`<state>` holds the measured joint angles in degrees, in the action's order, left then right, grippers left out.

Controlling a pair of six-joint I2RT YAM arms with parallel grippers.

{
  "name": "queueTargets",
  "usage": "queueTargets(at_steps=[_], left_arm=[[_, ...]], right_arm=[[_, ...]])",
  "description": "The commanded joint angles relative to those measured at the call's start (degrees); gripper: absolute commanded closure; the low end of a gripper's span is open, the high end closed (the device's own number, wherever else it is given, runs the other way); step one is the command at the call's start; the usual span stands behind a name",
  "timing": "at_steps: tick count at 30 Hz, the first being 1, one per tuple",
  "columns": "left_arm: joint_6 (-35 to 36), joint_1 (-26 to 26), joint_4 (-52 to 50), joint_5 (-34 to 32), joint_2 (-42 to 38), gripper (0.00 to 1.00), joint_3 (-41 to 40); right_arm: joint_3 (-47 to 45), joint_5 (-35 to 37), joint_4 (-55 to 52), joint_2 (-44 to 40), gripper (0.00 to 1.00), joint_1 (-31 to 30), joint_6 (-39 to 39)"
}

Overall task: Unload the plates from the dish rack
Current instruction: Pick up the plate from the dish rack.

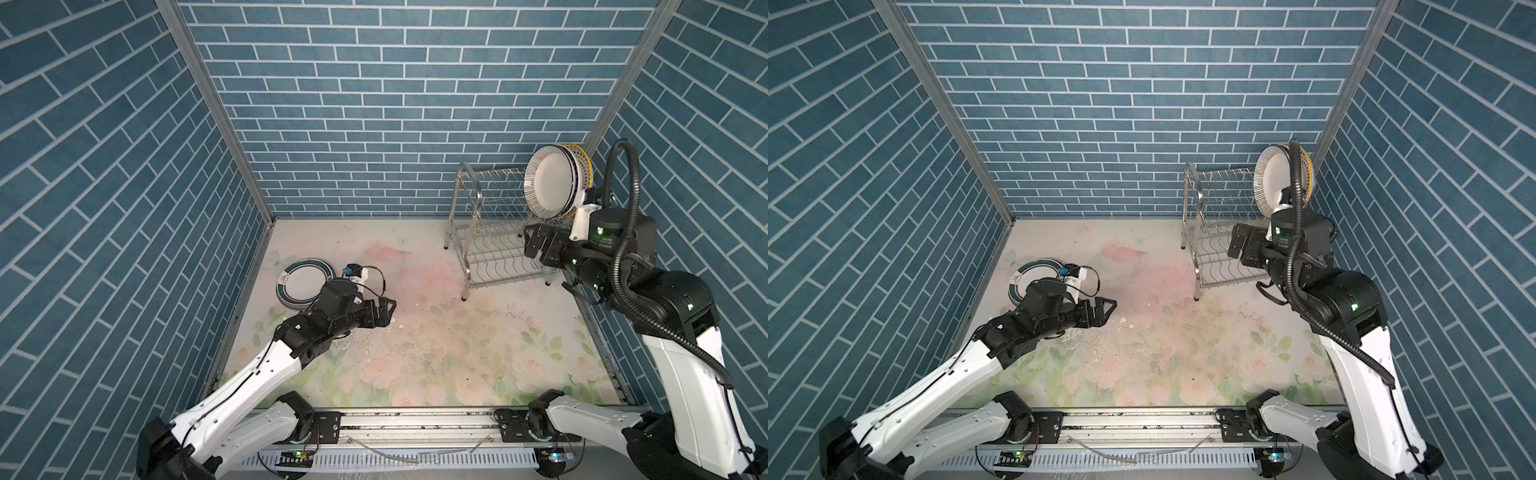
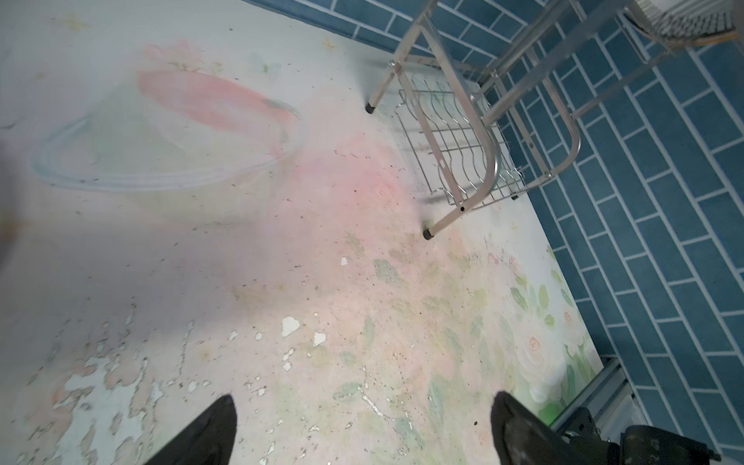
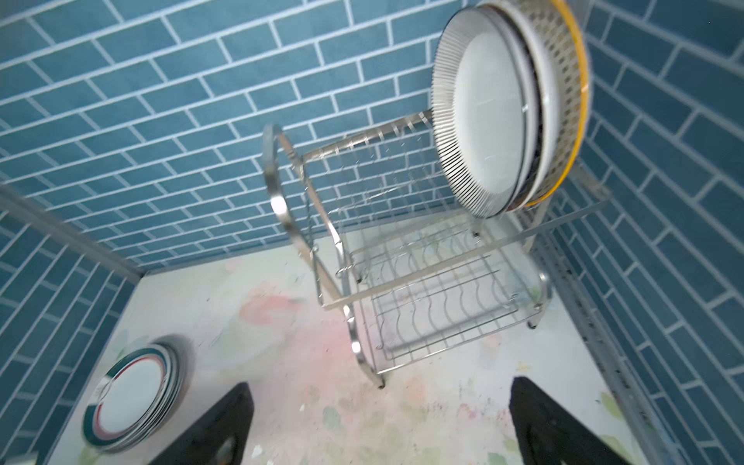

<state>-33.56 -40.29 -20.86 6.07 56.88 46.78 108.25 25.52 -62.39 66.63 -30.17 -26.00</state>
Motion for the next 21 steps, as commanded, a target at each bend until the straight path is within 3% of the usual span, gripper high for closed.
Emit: queueTargets(at_steps=[1,6,21], left_arm=[[1.1,-4.1,1.2,-4.2,3.3,0.01,3.8],[2.2,-6.1,1.3,-5.3,6.8,0.01,8.4],[5.9,-7.1,-0.9,-4.6,15.9,0.01,18.1]], right_arm=[[4.2,9.7,-4.0,3.8,0.01,1.4,2.6],[5.8,11.5,-0.2,7.9,0.01,3.9,3.7],[11.6,2.4,4.5,21.8,0.02,15.8,2.9]])
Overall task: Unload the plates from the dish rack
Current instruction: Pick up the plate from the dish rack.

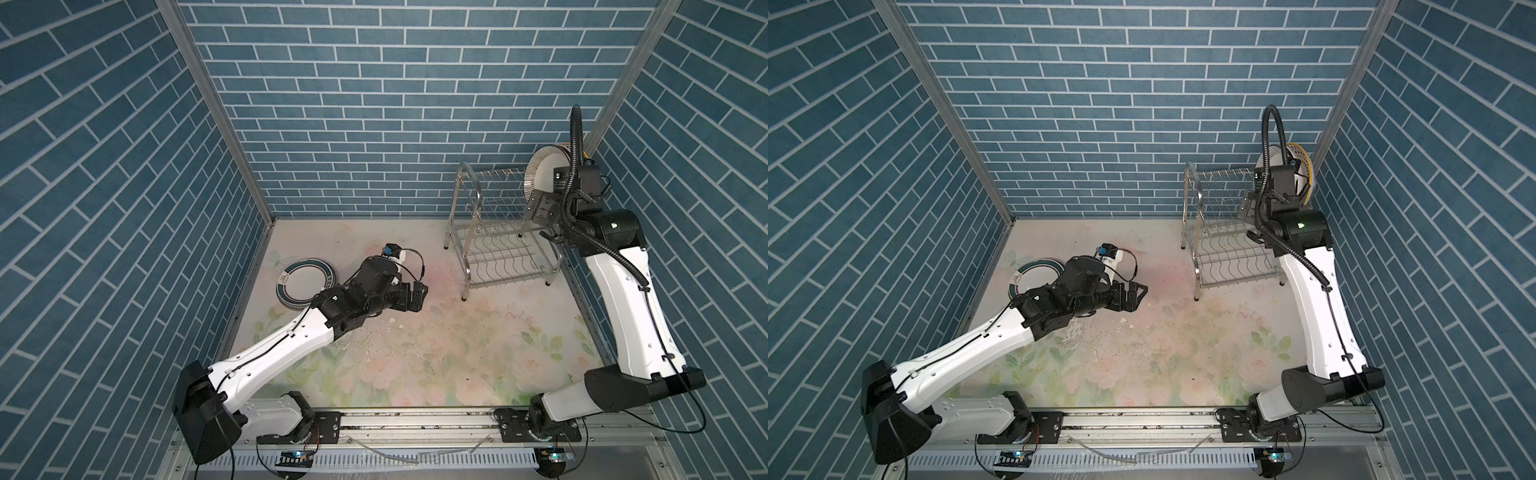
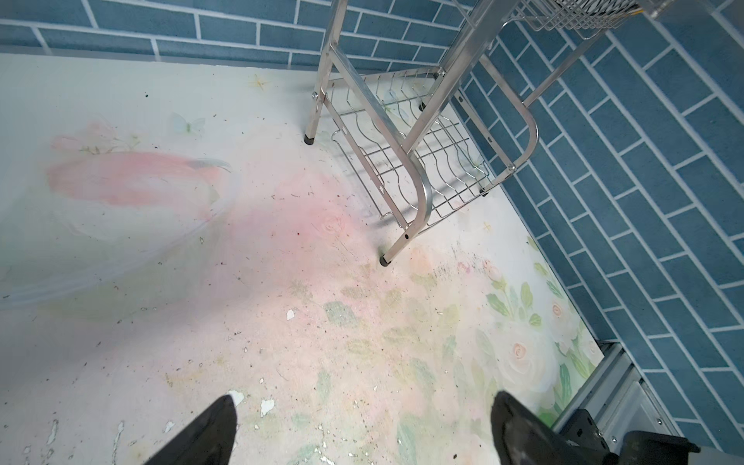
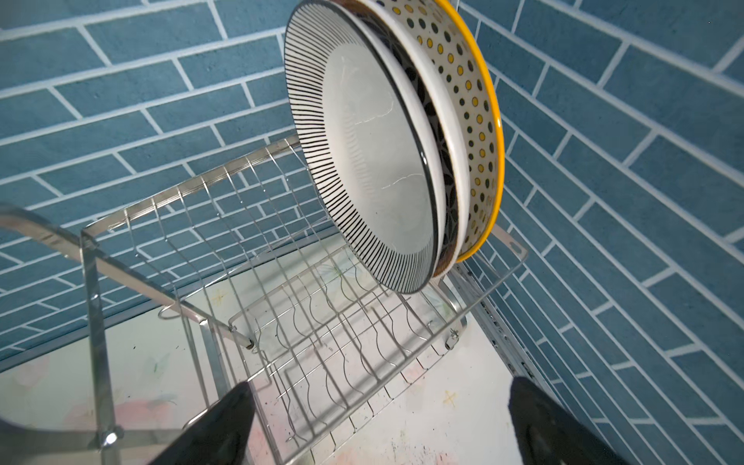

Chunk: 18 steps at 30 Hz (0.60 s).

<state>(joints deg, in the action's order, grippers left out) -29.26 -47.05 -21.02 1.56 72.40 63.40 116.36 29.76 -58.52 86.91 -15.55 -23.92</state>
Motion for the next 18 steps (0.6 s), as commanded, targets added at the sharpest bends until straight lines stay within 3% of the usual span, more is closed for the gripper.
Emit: queueTargets(at_steps=[1,7,18], left_arm=[[1.9,-0.3,-0.7,-0.2,0.6,0.01,1.6],[2.3,-0.3,-1.3,1.2,2.0,0.01,2.6],[2.3,-0.2,-0.3,1.1,1.7,0.01,0.9]], right_arm=[[4.0,-2.5,0.6,2.5,0.03,1.8,0.9],[6.5,-5.8,1.1,7.0,0.08,3.8,1.2],[8.1,-3.8,1.2,11.1,0.16,5.0,1.7]])
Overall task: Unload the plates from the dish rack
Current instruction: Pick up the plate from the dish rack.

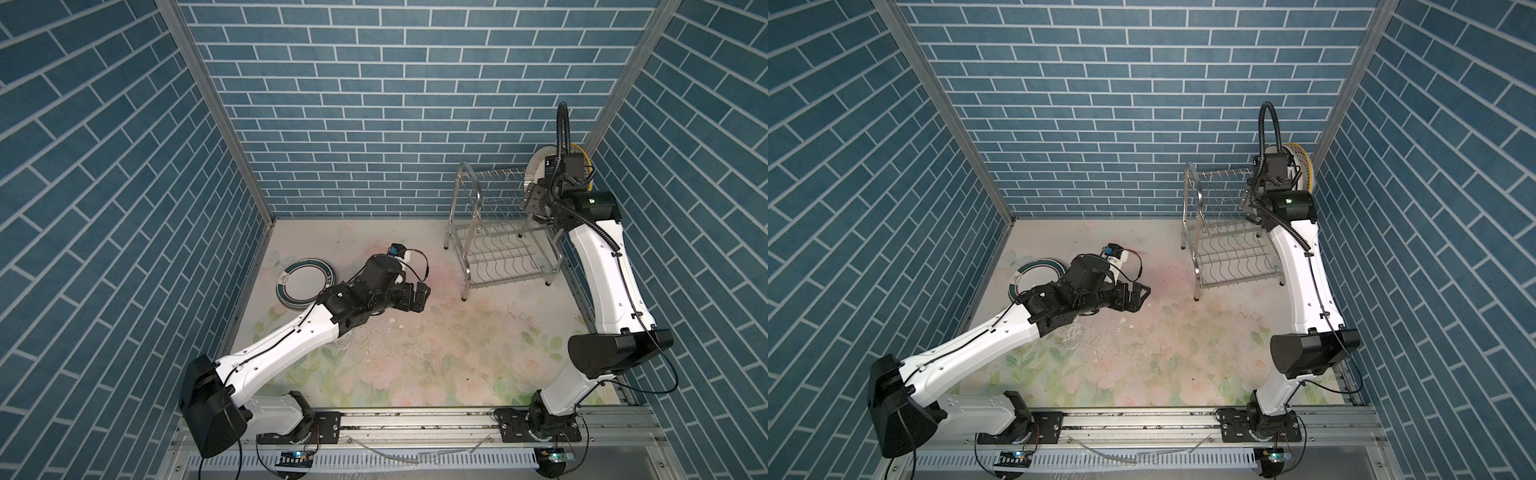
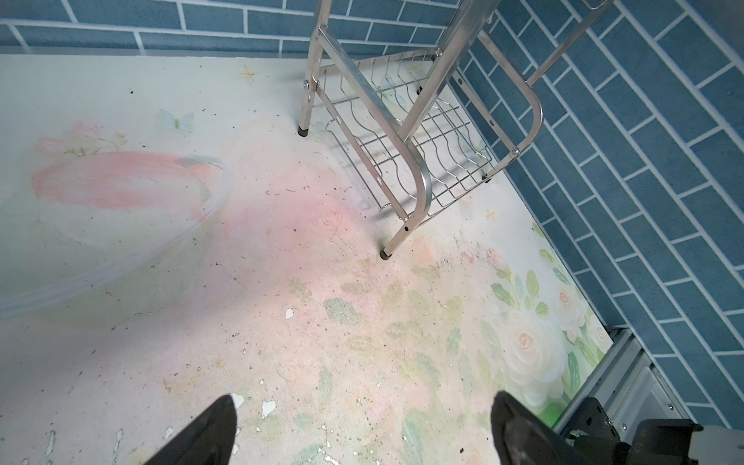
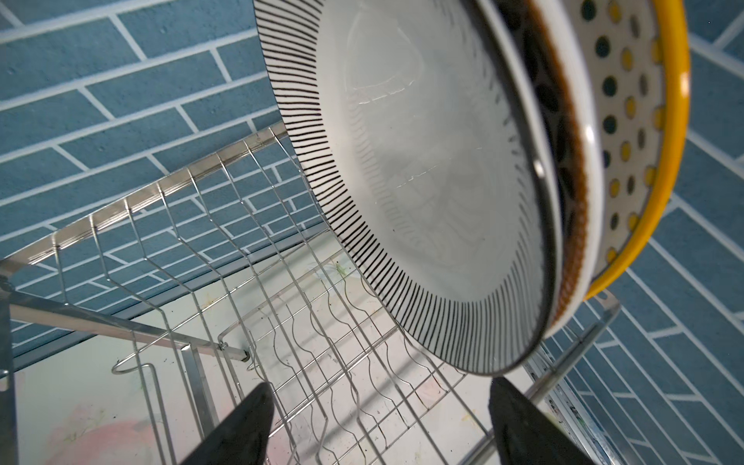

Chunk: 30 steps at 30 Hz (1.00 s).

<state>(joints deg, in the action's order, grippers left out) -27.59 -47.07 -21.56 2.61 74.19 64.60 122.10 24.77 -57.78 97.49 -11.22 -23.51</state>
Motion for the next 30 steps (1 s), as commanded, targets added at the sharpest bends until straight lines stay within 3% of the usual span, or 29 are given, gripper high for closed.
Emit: queueTargets(at_steps=[1,17,30], left_arm=[[0.6,-0.3,0.2,0.0,0.0,0.01,-0.2],[1.1,1.0,0.3,0.6,0.0,0.01,0.1],[1.1,1.4,0.8,1.4,0.2,0.01,0.0]], right_arm=[[2.3,1.2,0.6,0.6,0.17,1.0,1.3],[2.5,-4.4,-0.6,-2.1,0.18,2.1,1.0],[3.1,-1.7,-1.2,-2.0,0.18,2.1,2.1]])
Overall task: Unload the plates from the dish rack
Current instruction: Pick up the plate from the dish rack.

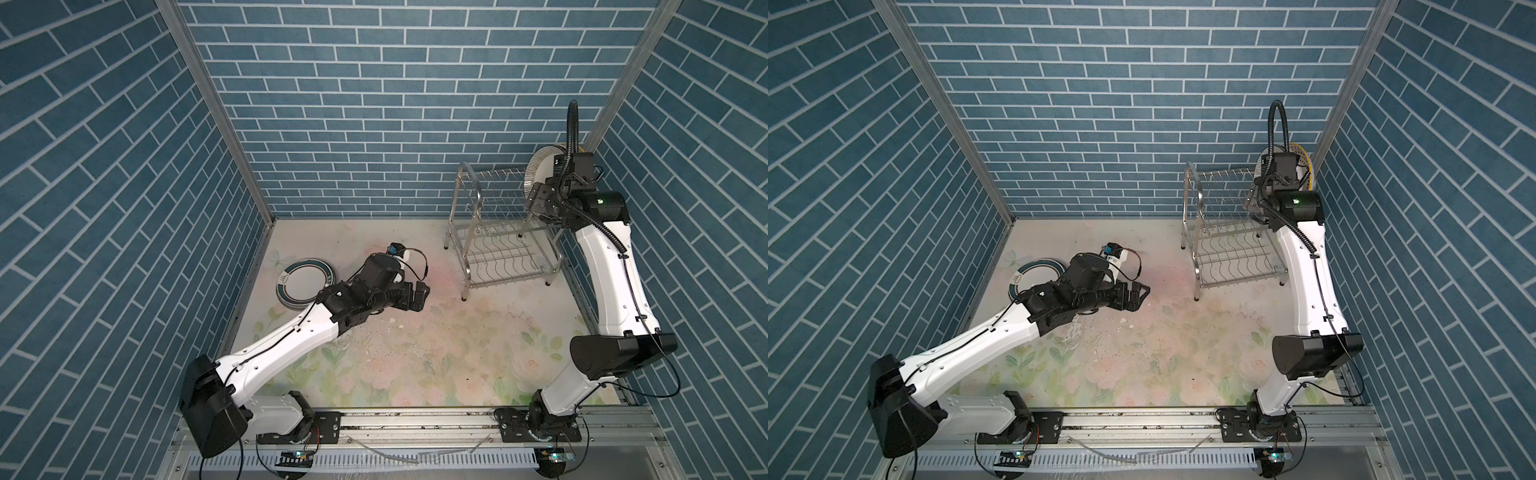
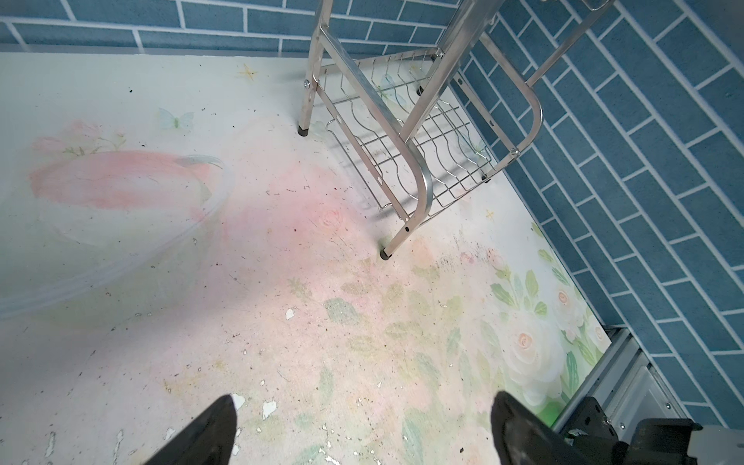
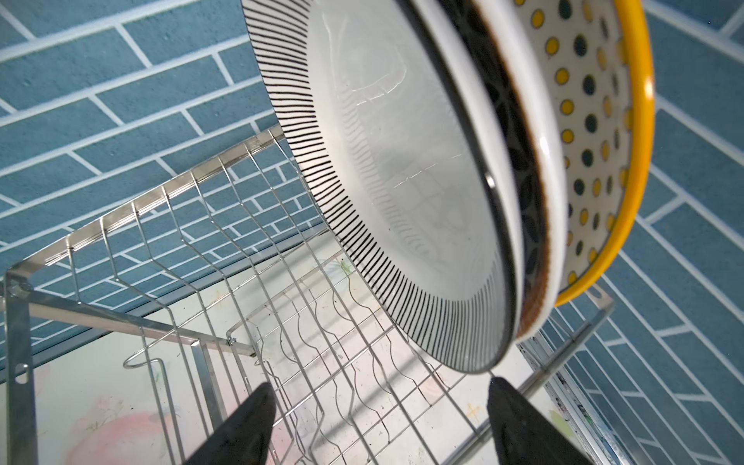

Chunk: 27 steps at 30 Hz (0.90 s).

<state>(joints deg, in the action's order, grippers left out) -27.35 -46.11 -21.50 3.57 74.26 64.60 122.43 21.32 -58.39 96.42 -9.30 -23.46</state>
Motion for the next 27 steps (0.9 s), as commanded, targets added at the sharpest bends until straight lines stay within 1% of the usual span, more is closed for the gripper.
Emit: queueTargets(at_steps=[1,6,10,17,23,27], left_arm=[[0.9,0.4,0.8,0.5,0.2,0.01,-0.1],[0.8,0.6,1.1,0.9,0.2,0.01,-0.4],[0.8,1.0,1.5,1.2,0.1,0.01,-0.8],[0.8,1.5,1.9,1.9,0.1,0.01,-1.1],[0.9,2.0,2.1,2.3,-0.1,0.01,-1.6],[0.8,2.1,2.5,2.6,-0.2,0.01,-1.9]], right_arm=[[2.8,2.1,-0.2,-0.7,0.18,0.2,2.2],[4.4,2.9,-0.1,1.3,0.2,0.7,2.5],[5.9,3.8,-0.4,2.9,0.24,0.9,3.0],[6.3,4.1,-0.1,4.8,0.29,1.1,3.0],[5.5,5.1,0.6,5.3,0.41,1.2,3.7],[4.3,5.8,1.7,5.1,0.47,1.1,4.4]])
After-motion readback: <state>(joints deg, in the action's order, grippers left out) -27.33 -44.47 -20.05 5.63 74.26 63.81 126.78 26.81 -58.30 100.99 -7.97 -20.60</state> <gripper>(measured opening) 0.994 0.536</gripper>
